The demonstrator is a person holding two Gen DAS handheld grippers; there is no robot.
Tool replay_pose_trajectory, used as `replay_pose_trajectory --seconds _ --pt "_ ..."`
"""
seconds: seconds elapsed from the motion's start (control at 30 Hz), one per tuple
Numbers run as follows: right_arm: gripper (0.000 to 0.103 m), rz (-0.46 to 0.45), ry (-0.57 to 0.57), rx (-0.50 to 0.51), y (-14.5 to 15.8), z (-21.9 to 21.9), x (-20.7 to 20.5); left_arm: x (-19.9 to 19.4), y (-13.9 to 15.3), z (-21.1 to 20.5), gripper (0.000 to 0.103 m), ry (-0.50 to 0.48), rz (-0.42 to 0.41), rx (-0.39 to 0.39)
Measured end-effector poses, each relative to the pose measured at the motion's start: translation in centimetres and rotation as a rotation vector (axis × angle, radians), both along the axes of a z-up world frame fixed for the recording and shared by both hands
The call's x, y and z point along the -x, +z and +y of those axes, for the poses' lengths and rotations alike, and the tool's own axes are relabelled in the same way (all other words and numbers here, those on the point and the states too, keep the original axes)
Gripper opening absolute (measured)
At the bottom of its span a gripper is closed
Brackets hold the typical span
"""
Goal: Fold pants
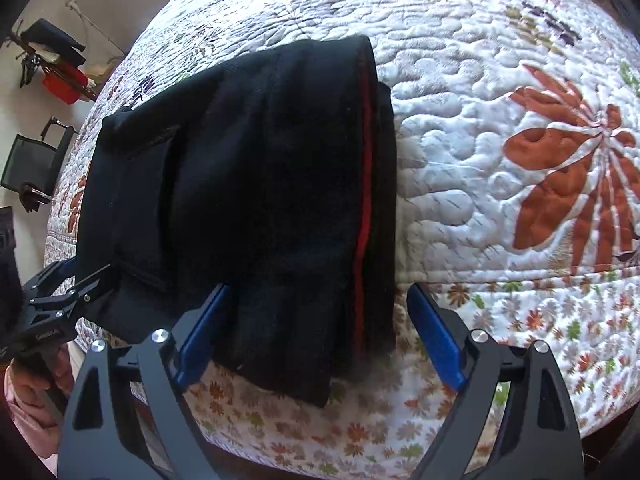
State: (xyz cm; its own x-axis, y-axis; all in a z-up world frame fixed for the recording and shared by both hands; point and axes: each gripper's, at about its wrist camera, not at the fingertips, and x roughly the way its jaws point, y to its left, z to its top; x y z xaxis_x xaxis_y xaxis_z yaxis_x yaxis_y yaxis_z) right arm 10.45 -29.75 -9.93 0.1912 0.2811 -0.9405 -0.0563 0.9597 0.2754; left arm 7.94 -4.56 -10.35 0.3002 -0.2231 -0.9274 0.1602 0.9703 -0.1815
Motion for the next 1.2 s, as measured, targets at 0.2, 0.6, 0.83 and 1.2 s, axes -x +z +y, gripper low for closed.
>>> replay_pose_trajectory --seconds 0.2,0.6,0.83,1.2 --pt "0.091 0.011 -0.007 -0.027 -0.9 0.3 -1.1 -0.9 -1.3 0.9 0.1 0.005 0.064 0.082" --pt "0.091 0.006 0.008 -0.028 -0.8 0.4 -0.7 0.3 -1.3 3.9 0.099 0.021 0.083 0.171" --pt "0.078 0.004 0.017 -0.073 -1.0 0.3 -1.5 -0.7 -1.1 3.9 0.084 0.002 0.112 0.246" --pt "0.047 -0.024 0.006 -0.158 -0.2 -2.2 -0.2 0.7 -0.2 5.8 0.048 0.046 0.098 0.258"
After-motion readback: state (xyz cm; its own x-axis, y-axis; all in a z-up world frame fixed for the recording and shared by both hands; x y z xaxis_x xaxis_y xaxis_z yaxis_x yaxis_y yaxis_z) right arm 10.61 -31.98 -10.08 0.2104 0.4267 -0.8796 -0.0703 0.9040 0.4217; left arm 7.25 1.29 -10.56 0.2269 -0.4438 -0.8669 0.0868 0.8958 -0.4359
